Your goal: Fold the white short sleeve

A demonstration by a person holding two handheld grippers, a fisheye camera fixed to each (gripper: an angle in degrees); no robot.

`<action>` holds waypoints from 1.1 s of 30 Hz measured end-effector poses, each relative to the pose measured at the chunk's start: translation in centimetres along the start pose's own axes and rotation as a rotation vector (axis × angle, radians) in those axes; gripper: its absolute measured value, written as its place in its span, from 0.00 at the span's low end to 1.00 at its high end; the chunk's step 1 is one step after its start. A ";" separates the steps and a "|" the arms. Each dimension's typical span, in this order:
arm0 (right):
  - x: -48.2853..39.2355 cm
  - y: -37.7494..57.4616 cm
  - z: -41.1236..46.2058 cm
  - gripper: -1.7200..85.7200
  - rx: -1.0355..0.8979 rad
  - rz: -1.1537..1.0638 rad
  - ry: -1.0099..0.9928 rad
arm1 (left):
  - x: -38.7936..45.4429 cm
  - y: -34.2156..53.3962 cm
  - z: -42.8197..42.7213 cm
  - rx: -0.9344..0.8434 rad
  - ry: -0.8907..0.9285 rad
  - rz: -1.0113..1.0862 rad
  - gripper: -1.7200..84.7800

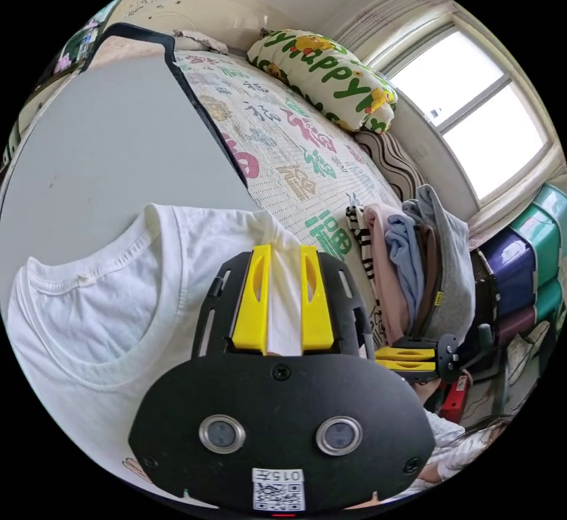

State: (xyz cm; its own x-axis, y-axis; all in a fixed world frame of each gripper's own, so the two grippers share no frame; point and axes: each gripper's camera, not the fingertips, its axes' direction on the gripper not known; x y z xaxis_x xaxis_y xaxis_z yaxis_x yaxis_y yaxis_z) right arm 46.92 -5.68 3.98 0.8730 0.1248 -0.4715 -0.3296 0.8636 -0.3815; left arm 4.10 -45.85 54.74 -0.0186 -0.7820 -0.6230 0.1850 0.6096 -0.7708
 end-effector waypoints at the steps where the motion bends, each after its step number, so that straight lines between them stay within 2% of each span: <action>1: 0.1 0.1 -0.1 0.03 0.006 0.012 0.012 | 0.1 0.0 0.0 0.005 -0.015 -0.003 0.07; 3: 0.2 0.3 -0.4 0.02 0.020 0.047 0.058 | 0.4 0.0 -0.1 0.039 -0.055 -0.001 0.03; 10: -0.3 0.6 -0.5 0.02 0.014 0.025 0.089 | 0.3 -0.2 0.4 0.044 -0.048 -0.017 0.02; 14: -0.3 0.8 -0.7 0.02 0.020 0.020 0.084 | -0.9 -0.2 0.5 0.070 0.066 -0.063 0.09; 18: -0.4 1.0 -0.8 0.02 0.022 0.015 0.080 | -0.9 -0.4 0.8 0.054 0.063 -0.080 0.12; 23: -0.5 1.1 -0.9 0.02 0.021 0.009 0.085 | 1.0 -1.2 1.9 -0.020 0.013 -0.006 0.09; 26: -0.4 1.3 -1.1 0.02 0.020 0.021 0.084 | 1.9 -1.2 1.8 0.002 -0.053 -0.012 0.05; 30: -0.2 1.5 -1.2 0.02 0.012 0.044 0.081 | 2.6 -1.2 1.5 0.015 -0.139 -0.014 0.05; 33: -0.5 1.4 -0.9 0.02 -0.013 0.035 0.099 | 2.5 -1.2 1.4 -0.002 -0.120 -0.009 0.05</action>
State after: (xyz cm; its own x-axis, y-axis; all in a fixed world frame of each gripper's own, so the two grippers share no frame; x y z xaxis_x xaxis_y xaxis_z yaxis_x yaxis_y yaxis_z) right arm 45.70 -4.96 2.96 0.8213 0.1055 -0.5606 -0.3645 0.8530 -0.3735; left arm 5.24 -48.76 54.28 0.0974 -0.7971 -0.5959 0.1831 0.6029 -0.7765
